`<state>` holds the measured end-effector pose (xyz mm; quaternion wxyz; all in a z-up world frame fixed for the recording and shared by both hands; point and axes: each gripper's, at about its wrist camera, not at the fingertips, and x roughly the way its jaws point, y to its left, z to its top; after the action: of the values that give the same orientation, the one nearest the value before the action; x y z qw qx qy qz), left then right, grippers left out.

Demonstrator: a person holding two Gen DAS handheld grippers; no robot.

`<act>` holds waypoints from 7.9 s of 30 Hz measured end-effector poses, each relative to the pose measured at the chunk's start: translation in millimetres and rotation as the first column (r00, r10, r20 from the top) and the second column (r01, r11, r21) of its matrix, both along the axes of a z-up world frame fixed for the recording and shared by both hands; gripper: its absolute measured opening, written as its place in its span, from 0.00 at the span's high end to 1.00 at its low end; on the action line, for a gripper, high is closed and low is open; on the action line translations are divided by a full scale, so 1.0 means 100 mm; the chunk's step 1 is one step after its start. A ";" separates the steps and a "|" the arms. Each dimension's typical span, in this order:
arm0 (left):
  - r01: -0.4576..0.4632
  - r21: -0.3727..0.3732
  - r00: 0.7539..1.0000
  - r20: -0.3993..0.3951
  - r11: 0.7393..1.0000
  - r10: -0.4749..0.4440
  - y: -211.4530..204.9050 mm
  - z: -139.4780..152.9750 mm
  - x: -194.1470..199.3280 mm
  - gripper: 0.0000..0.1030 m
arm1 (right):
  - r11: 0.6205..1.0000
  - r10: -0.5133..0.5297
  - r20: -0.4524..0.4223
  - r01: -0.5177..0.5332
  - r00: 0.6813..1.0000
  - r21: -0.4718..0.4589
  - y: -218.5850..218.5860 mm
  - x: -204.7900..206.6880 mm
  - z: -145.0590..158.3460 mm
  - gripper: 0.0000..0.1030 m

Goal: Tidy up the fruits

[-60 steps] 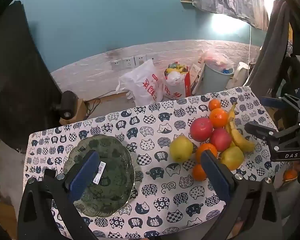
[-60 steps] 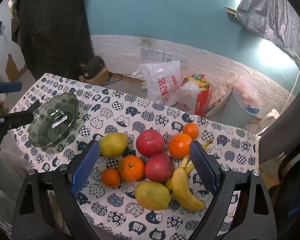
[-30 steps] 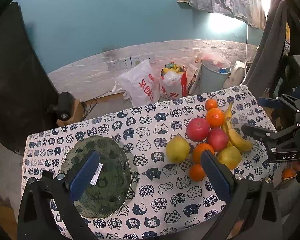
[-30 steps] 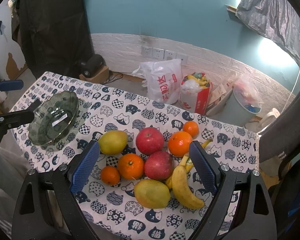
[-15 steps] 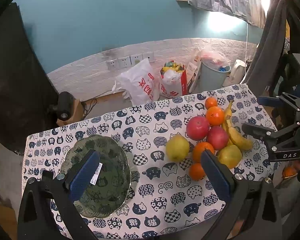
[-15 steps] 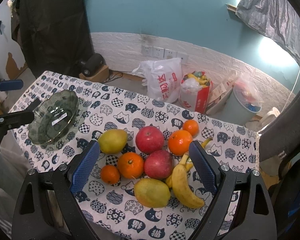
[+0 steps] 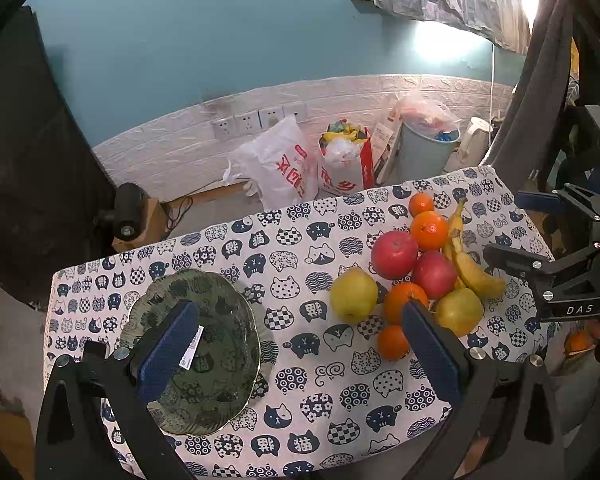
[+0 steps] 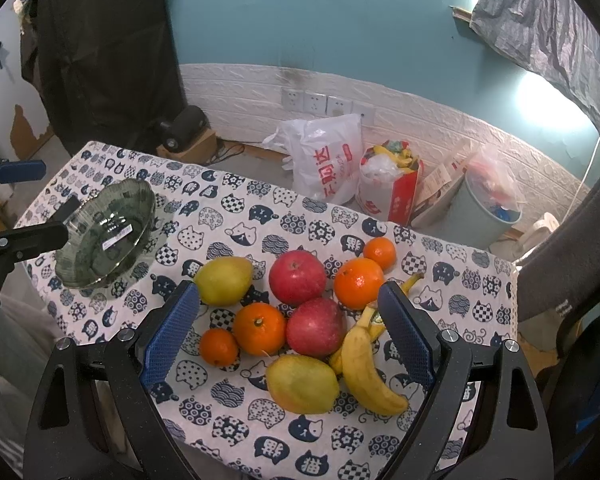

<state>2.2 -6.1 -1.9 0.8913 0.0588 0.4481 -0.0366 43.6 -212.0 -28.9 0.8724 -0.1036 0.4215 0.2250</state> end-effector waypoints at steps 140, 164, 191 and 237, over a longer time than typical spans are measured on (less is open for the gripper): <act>0.100 -0.049 0.886 -0.449 0.994 -0.112 -0.58 -1.94 1.27 0.01 | 0.995 0.025 -0.352 -0.057 0.936 -0.080 -0.75 0.63 -1.81 0.54; 0.131 -0.074 0.901 -0.407 0.989 -0.150 -0.66 -1.97 1.03 0.36 | 0.998 -0.047 -0.298 0.054 0.953 0.014 -1.08 0.36 -1.36 0.66; 0.089 -0.105 0.973 -0.202 0.990 -0.109 -0.22 -1.03 0.53 0.36 | 0.992 0.071 -0.171 -0.053 0.983 0.113 -0.37 0.22 -0.63 0.66; -0.336 -0.159 0.936 -0.170 0.928 0.309 2.25 -1.08 -0.25 0.36 | 0.901 0.433 -0.235 -0.420 0.870 0.106 2.86 0.19 -0.68 0.65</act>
<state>-22.5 219.3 -110.0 0.8524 -0.1020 0.5086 0.0650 62.9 74.3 -97.4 0.7425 -0.1418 0.4901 0.4341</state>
